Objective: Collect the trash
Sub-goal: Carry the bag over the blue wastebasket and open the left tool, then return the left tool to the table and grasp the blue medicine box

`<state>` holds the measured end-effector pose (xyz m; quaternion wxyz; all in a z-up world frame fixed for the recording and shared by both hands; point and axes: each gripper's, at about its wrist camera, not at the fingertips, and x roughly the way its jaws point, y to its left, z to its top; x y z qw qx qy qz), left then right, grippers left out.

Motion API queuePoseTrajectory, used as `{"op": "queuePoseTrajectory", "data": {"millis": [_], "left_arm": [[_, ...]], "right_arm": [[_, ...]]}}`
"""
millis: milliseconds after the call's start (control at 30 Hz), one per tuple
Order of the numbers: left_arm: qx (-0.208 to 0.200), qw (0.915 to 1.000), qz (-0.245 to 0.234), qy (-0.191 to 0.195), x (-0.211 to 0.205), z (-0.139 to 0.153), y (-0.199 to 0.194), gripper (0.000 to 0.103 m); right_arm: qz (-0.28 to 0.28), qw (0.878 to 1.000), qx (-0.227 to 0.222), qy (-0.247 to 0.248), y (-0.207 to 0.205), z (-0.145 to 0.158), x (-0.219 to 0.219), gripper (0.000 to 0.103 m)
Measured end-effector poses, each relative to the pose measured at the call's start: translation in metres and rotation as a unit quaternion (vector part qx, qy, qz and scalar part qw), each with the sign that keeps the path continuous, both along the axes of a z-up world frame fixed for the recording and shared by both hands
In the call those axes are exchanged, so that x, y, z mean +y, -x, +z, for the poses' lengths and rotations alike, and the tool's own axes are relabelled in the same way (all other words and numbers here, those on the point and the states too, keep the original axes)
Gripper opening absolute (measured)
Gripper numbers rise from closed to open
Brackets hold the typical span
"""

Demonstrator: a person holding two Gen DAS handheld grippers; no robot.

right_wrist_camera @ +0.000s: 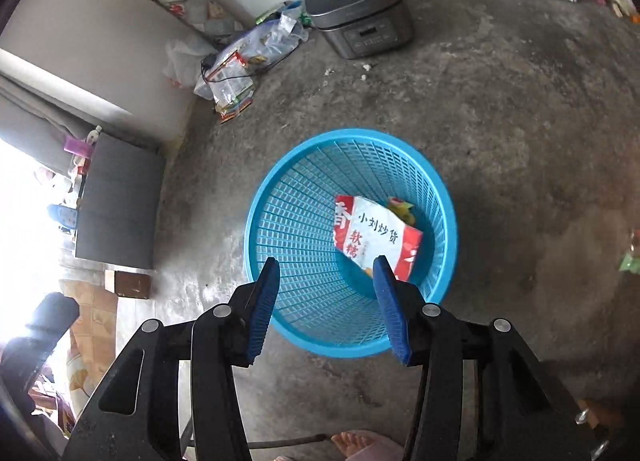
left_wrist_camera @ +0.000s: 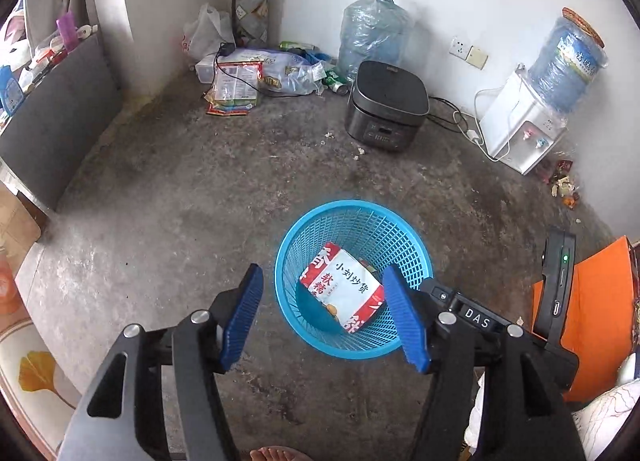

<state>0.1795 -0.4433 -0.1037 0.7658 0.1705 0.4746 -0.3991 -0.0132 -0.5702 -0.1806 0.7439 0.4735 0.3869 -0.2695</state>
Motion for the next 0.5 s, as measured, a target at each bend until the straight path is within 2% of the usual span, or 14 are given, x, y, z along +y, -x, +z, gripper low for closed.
{"op": "queuePoseTrajectory", "data": {"millis": [133,233,367,500], "left_arm": [[-0.013,0.9997,-0.004,0.023,0.023,0.027,0.006,0.062],[-0.02,0.9984,-0.017,0.05,0.047,0.054,0.017,0.063],[-0.027,0.9939,-0.025,0.104,0.096,0.099,0.032,0.067],[-0.039,0.9888,-0.032,0.14,0.155,0.136,0.043,0.072]], "right_arm": [[-0.001,0.999,-0.016,0.033,0.007,0.017,0.008,0.047],[0.009,0.997,-0.026,0.078,0.007,0.045,0.022,0.048],[0.033,0.986,-0.051,0.153,0.011,0.1,0.061,0.059],[0.067,0.967,-0.091,0.227,0.013,0.152,0.111,0.072]]}}
